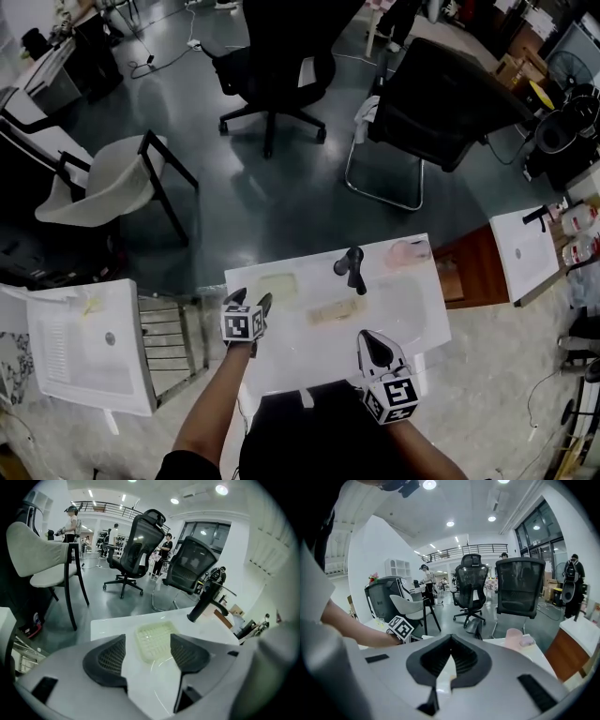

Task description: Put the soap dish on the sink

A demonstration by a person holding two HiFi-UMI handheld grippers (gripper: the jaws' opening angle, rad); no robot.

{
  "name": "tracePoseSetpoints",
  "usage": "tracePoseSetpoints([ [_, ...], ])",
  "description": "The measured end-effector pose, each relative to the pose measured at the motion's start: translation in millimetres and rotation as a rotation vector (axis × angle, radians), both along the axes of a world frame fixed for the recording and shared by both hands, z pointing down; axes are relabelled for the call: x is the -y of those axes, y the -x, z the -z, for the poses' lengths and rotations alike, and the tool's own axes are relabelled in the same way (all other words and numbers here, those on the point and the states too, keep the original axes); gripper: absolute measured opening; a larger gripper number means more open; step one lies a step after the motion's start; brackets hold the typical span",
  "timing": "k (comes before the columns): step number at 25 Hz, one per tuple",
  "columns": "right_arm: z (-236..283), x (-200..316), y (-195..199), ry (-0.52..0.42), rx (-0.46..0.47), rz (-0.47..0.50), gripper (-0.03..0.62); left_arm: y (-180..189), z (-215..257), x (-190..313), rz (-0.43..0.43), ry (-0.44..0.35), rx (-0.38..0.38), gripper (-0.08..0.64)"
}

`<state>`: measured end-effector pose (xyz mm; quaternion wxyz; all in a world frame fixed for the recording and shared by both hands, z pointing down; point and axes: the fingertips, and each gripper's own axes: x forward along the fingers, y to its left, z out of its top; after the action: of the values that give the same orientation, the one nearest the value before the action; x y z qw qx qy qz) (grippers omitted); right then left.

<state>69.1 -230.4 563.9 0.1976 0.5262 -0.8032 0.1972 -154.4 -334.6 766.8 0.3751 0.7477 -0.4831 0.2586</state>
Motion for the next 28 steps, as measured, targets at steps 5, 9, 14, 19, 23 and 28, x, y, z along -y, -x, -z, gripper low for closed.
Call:
tracePoseSetpoints([
  [5, 12, -4, -3, -0.029, 0.015, 0.013, -0.002, 4, 43, -29, 0.009, -0.065, -0.03, 0.276],
  [9, 25, 7, -5, -0.067, 0.016, 0.048, -0.002, 10, 87, -51, 0.051, -0.145, -0.061, 0.276],
  [14, 41, 14, -6, -0.104, 0.03, 0.089, -0.002, 13, 137, -86, 0.061, -0.26, -0.066, 0.276],
  [19, 53, 19, -7, -0.128, 0.045, 0.138, -0.002, 8, 193, -117, 0.101, -0.387, -0.085, 0.276],
  [23, 55, 24, -14, -0.133, 0.052, 0.176, -0.002, 3, 239, -133, 0.185, -0.487, -0.119, 0.275],
  [28, 58, 31, -21, -0.155, 0.055, 0.235, -0.002, -7, 285, -147, 0.263, -0.611, -0.156, 0.234],
])
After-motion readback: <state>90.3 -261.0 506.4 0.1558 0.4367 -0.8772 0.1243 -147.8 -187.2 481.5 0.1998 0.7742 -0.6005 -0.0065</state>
